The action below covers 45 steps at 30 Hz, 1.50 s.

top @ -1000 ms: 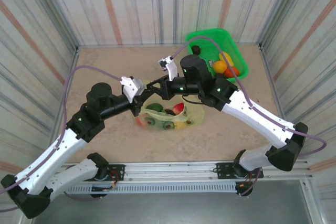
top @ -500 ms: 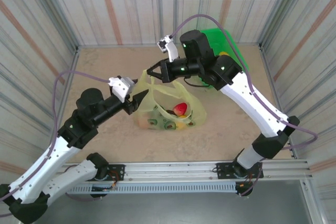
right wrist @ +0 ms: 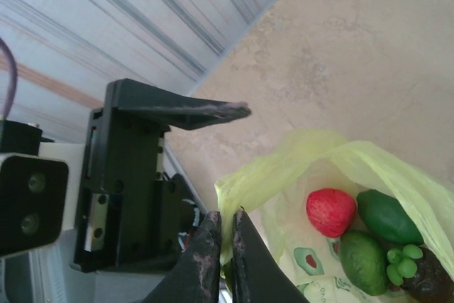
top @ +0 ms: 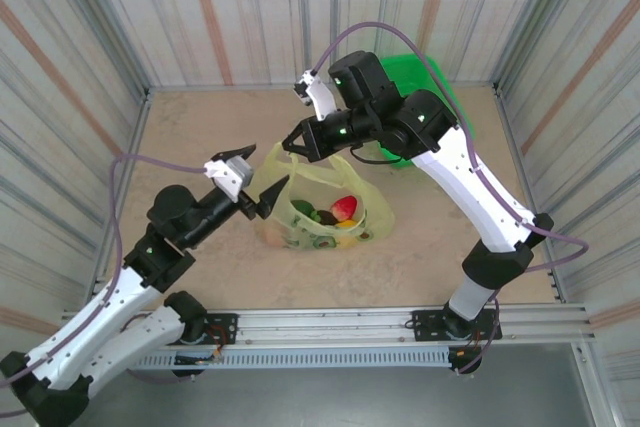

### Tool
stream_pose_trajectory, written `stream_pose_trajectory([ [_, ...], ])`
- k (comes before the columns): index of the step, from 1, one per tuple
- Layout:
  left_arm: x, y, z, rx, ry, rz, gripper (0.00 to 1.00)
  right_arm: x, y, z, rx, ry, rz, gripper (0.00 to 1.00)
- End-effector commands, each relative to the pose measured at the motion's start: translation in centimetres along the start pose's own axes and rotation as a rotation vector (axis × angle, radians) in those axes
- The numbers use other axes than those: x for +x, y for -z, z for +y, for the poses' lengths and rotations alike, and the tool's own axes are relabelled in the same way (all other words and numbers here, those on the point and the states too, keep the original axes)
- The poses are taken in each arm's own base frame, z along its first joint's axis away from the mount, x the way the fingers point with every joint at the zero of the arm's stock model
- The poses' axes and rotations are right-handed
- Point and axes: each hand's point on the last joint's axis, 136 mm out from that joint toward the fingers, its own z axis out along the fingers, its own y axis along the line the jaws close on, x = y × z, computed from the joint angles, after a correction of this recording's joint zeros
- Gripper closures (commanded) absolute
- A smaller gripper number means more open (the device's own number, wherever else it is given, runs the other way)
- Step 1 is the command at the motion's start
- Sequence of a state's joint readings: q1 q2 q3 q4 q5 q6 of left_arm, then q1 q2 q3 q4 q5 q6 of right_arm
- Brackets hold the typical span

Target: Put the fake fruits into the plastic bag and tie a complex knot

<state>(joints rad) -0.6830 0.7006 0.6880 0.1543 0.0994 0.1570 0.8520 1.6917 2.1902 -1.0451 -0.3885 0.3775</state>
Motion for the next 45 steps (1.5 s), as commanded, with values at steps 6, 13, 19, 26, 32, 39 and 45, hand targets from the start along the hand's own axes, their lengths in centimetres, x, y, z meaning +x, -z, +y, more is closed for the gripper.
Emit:
stream_pose_trajectory([
  [6, -2.4, -2.0, -1.1, 0.082, -0.031, -0.135, 0.08, -0.9, 0.5, 0.8, -0.015, -0.012, -0.044, 0.94],
  [13, -1.0, -2.7, -1.9, 0.131, -0.016, -0.095, 0.18, -1.8, 1.1, 0.7, -0.015, -0.04, -0.096, 0.98],
  [19, 1.8, -3.7, 0.1, 0.017, -0.025, -0.008, 0.41, -2.8, 2.1, 0.8, -0.045, -0.094, -0.17, 1.0],
  [26, 3.4, -4.7, -0.1, 0.051, 0.005, 0.03, 0.58, -2.9, 2.9, 0.4, -0.066, -0.126, -0.197, 1.0],
  [32, 4.5, -5.4, -0.1, 0.065, 0.027, 0.05, 0.65, -2.9, 3.4, 0.4, -0.086, -0.144, -0.211, 1.0],
  [39, 4.7, -6.0, -0.3, 0.095, 0.042, 0.05, 0.78, -2.6, 3.2, 0.0, -0.11, -0.165, -0.213, 1.0],
  [45, 4.5, -5.5, -0.2, 0.089, 0.032, 0.024, 0.97, -2.3, 3.9, -3.0, -0.077, -0.221, -0.236, 1.0],
])
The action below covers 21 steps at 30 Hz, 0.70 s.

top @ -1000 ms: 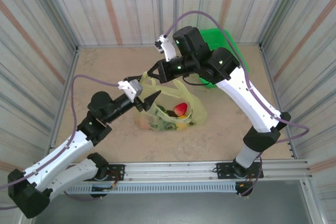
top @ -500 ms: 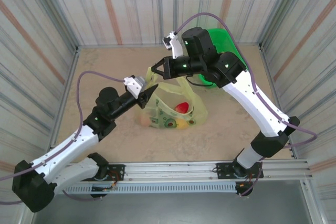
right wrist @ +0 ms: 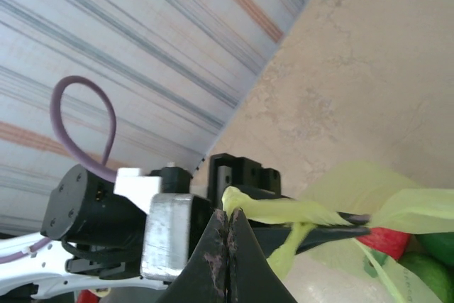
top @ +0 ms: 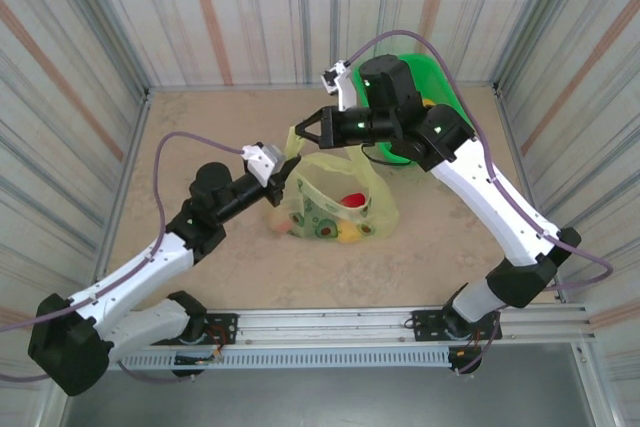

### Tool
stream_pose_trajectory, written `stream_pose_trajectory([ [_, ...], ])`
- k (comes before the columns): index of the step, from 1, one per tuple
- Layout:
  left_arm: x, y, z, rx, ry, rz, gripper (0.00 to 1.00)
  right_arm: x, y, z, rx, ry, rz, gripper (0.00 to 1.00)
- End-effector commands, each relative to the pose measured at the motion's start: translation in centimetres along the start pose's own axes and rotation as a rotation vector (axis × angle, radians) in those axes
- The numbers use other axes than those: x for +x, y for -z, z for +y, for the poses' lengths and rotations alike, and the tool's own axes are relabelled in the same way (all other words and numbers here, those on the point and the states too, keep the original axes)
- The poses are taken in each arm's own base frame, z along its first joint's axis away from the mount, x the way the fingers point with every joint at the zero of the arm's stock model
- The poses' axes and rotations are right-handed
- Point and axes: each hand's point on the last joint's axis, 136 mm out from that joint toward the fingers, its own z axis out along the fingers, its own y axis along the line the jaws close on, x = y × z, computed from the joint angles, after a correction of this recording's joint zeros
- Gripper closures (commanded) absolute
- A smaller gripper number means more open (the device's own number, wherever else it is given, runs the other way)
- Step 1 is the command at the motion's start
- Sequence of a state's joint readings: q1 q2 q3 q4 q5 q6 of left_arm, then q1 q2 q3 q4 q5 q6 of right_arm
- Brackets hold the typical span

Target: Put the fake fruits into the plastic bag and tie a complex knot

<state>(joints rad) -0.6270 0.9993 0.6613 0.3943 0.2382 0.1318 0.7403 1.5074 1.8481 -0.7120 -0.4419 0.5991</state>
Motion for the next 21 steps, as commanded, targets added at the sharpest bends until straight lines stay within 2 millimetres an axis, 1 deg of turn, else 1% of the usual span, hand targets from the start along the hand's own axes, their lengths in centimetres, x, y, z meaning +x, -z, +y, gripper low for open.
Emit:
stream_pose_trajectory([
  [1, -0.8, 0.6, 0.2, -0.002, -0.009, -0.047, 1.0, -1.0, 2.1, -0.2, -0.029, -0.029, -0.059, 1.0],
  [4, -0.4, 0.9, 0.2, -0.006, -0.015, -0.041, 1.0, -1.1, 2.9, -2.1, 0.0, -0.058, -0.086, 1.0],
  [7, -0.3, 1.0, 0.2, -0.007, -0.018, -0.029, 1.0, -0.9, 3.3, -4.1, 0.021, -0.099, -0.11, 1.0],
  [10, -0.1, 1.0, 0.0, 0.001, -0.017, -0.009, 1.0, -0.7, 3.8, -6.4, 0.069, -0.138, -0.136, 1.0],
  [12, 0.2, 1.1, 0.0, -0.006, -0.019, 0.001, 1.0, -0.6, 4.1, -7.5, 0.085, -0.161, -0.159, 1.0],
  [13, 0.3, 1.1, 0.0, -0.008, -0.022, 0.006, 1.0, -0.6, 4.1, -7.8, 0.086, -0.168, -0.164, 1.0],
  [15, 0.3, 0.9, -0.3, 0.001, -0.023, 0.031, 1.0, -0.6, 4.1, -7.6, 0.073, -0.167, -0.163, 1.0],
  [17, 0.3, 0.4, -0.6, 0.009, -0.005, 0.084, 1.0, -0.7, 4.0, -6.7, 0.037, -0.155, -0.149, 0.99],
  [19, 0.6, -0.1, -0.3, -0.008, 0.028, 0.172, 1.0, -0.8, 4.2, -5.5, -0.004, -0.11, -0.138, 0.94],
  [21, 0.7, -0.2, -0.3, -0.001, 0.075, 0.245, 1.0, -0.9, 4.7, -4.9, -0.003, -0.058, -0.141, 0.84],
])
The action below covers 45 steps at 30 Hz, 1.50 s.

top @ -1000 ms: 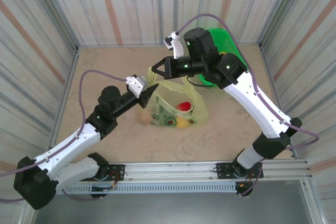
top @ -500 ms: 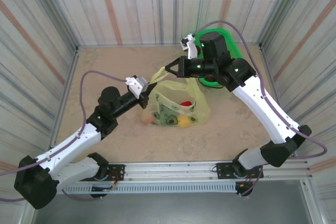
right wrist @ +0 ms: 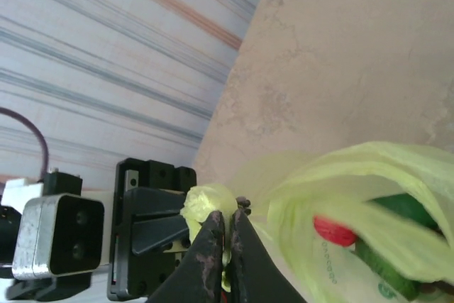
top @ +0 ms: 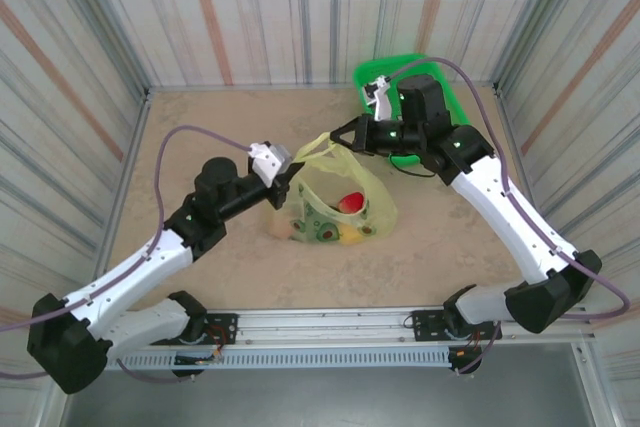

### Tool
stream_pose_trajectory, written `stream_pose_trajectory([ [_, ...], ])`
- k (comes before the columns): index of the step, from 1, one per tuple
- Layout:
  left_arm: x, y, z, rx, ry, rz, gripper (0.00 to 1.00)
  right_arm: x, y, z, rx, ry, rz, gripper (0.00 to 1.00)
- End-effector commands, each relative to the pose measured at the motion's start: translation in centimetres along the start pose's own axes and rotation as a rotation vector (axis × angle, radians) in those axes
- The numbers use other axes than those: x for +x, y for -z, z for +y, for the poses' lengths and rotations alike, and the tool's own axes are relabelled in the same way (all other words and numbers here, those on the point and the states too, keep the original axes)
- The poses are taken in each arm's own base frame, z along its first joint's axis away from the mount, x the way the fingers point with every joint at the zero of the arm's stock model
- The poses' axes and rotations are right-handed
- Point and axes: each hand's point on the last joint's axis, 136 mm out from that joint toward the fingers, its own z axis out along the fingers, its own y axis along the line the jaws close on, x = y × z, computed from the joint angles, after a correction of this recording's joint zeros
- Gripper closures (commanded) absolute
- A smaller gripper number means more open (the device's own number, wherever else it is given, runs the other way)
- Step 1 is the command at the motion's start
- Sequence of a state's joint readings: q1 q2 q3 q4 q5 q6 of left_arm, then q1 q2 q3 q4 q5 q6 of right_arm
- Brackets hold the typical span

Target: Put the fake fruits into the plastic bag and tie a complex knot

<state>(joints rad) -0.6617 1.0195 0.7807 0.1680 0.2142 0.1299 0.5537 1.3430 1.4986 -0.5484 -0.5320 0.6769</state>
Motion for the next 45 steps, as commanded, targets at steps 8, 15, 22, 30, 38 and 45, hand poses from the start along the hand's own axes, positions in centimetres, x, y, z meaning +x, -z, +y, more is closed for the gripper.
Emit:
stream_pose_trajectory([
  [8, 0.3, 1.9, 1.8, 0.0, 0.134, 0.046, 1.0, -1.5, 6.1, 2.8, 0.01, 0.451, -0.205, 0.47],
  [15, 0.3, 2.6, 2.1, -0.001, 0.132, -0.035, 1.0, 0.8, 7.8, 1.2, 0.024, 0.784, -0.259, 0.3],
  [22, 0.9, 2.5, 2.1, -0.005, 0.132, -0.061, 1.0, 0.9, 6.3, -1.9, -0.202, 0.854, -0.269, 0.24],
  [30, 0.9, 2.4, 2.0, -0.002, 0.138, -0.067, 1.0, 0.9, 1.8, -4.7, -0.431, 0.781, -0.075, 0.23],
  [38, 0.9, 2.3, 2.0, 0.004, 0.137, -0.068, 1.0, 1.5, -2.5, -6.9, -0.512, 0.66, 0.041, 0.23],
  [45, 1.0, 2.0, 2.1, 0.008, 0.147, -0.066, 1.0, 2.3, -5.5, -8.5, -0.523, 0.619, 0.099, 0.24],
])
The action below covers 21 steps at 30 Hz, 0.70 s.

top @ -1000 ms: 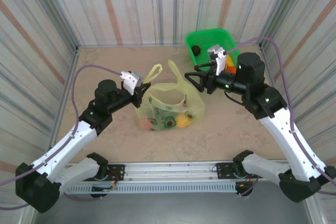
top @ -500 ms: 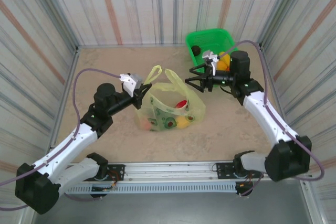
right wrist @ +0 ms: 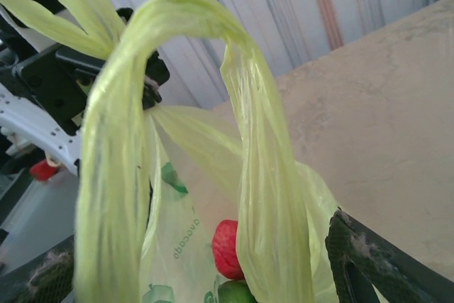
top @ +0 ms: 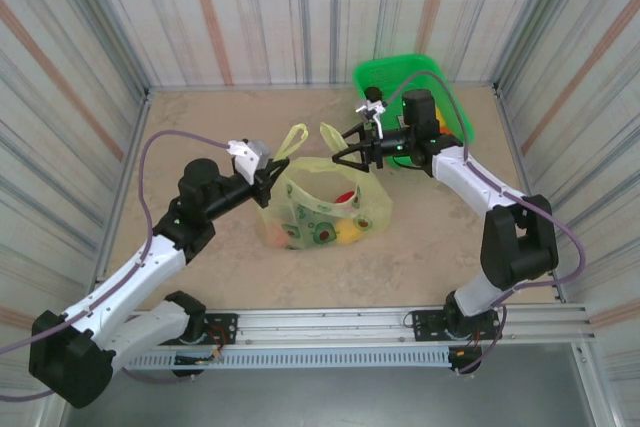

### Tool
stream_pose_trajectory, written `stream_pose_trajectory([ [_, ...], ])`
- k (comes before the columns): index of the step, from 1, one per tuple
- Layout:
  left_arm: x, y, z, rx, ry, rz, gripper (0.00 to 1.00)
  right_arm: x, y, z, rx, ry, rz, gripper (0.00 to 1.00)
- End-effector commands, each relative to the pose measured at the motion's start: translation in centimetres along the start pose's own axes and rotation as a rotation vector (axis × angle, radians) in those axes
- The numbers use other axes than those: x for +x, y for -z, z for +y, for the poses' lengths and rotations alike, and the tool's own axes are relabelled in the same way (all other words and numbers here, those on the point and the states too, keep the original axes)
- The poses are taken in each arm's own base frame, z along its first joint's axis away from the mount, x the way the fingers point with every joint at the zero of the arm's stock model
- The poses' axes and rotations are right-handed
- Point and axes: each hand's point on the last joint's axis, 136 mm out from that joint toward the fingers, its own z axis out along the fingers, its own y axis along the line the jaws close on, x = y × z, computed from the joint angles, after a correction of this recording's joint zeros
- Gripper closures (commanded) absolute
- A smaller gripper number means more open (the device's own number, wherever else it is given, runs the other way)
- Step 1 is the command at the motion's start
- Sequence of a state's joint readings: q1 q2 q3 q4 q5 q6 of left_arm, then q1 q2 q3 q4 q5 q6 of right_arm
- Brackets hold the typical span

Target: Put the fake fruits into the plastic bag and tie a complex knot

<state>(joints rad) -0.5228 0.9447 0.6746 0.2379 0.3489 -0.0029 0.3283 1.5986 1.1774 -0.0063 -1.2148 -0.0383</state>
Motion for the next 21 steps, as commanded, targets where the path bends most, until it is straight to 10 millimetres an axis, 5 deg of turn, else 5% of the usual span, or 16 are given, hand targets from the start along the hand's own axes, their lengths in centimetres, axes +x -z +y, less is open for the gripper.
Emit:
stream_pose_trajectory([
  [1, -0.4, -0.1, -0.1, 0.016, 0.009, -0.024, 1.0, -0.4, -0.5, -0.5, -0.044, 0.009, -0.004, 0.24],
  [9, -0.6, -0.1, 0.1, 0.01, 0.011, -0.028, 1.0, -0.2, -2.4, 0.1, -0.091, -0.027, 0.019, 0.45],
  [14, -0.7, 0.0, 0.4, 0.0, 0.016, -0.029, 1.0, -0.2, -2.0, 0.2, -0.005, 0.005, 0.026, 1.0],
  [21, -0.9, -0.4, 0.3, 0.013, 0.04, 0.031, 1.0, -1.9, 1.8, -0.7, 0.418, 0.251, -0.09, 1.0],
])
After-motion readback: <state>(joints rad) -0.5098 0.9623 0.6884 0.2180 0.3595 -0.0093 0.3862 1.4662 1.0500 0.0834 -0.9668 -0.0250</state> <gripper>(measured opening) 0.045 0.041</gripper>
